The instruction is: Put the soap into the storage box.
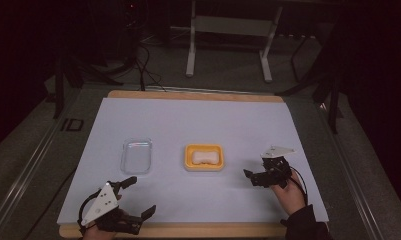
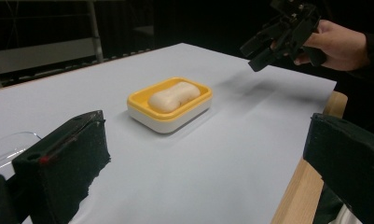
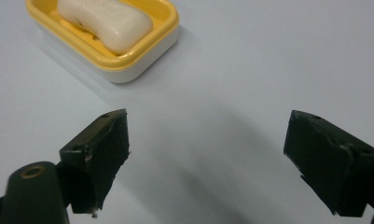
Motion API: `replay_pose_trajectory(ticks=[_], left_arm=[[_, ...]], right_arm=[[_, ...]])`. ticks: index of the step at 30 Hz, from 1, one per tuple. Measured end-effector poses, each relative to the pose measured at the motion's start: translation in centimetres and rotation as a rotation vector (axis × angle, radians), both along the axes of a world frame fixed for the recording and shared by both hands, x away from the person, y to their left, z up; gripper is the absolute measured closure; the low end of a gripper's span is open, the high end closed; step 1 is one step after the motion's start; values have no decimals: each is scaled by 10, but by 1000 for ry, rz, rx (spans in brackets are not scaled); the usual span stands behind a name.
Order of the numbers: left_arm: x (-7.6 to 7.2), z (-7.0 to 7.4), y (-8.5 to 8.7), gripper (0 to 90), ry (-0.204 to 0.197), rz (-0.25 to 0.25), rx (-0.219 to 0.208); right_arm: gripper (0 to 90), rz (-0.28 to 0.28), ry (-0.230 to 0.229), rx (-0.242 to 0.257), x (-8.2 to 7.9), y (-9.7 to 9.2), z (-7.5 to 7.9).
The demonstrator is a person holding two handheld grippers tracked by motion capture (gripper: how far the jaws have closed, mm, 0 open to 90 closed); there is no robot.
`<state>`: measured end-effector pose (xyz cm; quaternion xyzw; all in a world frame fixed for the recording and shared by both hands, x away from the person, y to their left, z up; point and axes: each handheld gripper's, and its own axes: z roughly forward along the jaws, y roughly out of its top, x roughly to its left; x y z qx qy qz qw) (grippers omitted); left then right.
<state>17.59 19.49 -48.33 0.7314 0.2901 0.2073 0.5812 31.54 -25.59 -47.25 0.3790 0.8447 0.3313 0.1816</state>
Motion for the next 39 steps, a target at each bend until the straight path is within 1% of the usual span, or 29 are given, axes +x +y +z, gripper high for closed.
replay_pose_trajectory(ticks=[3,7,16,22,25,34,39], left_arm=[[0,0,0,2,-1,0,-1],[0,0,0,2,0,-1,-2],[-1,0,0,2,0,-4,1],[-1,0,0,2,2,-8,3],[-2,0,0,2,3,-9,5],[-2,1,-1,2,3,-10,6],[-3,1,-2,2,4,-9,9]], right_arm=[[137,-1,0,-2,-1,-1,-1],[136,-15,9,10,-5,-6,-4],[135,-37,11,20,-15,-16,-8],[136,-57,12,21,-17,-23,-10],[136,-71,13,34,-16,-25,-10],[138,-61,19,35,-16,-24,-13],[140,-48,8,39,-15,-23,-13]])
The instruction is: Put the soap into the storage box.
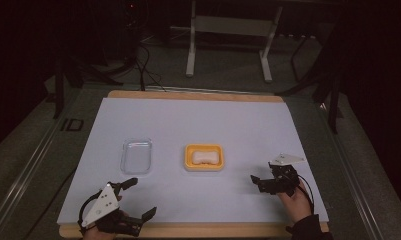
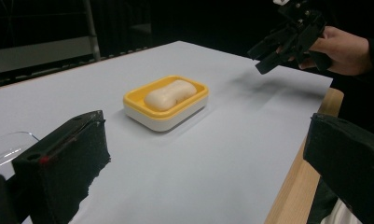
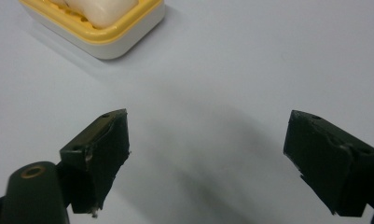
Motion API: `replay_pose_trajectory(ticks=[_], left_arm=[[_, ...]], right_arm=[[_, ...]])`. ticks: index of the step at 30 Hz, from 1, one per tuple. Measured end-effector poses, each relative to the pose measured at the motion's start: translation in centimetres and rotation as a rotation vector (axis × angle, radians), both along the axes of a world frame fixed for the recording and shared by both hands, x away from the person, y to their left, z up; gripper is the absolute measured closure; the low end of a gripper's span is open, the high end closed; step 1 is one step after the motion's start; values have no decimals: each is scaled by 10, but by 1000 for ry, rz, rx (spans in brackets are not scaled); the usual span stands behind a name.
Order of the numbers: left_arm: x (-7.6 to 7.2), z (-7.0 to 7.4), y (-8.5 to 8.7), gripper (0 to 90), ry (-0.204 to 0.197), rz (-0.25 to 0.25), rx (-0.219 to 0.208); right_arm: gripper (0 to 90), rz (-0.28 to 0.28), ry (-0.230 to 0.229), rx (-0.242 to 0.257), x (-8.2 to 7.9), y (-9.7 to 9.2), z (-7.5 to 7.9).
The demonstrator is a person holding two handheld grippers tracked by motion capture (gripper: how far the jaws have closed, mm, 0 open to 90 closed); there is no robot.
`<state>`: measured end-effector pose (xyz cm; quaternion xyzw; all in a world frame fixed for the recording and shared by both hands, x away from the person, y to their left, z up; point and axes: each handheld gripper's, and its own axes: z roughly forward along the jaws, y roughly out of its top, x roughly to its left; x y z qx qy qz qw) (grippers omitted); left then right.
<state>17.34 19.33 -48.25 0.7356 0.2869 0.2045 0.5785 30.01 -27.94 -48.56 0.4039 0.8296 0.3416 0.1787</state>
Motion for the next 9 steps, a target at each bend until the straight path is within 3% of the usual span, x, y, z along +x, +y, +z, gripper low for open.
replay_pose_trajectory(ticks=[9], left_arm=[[0,0,-1,2,2,-2,7]], right_arm=[[140,5,13,-4,1,1,-2]])
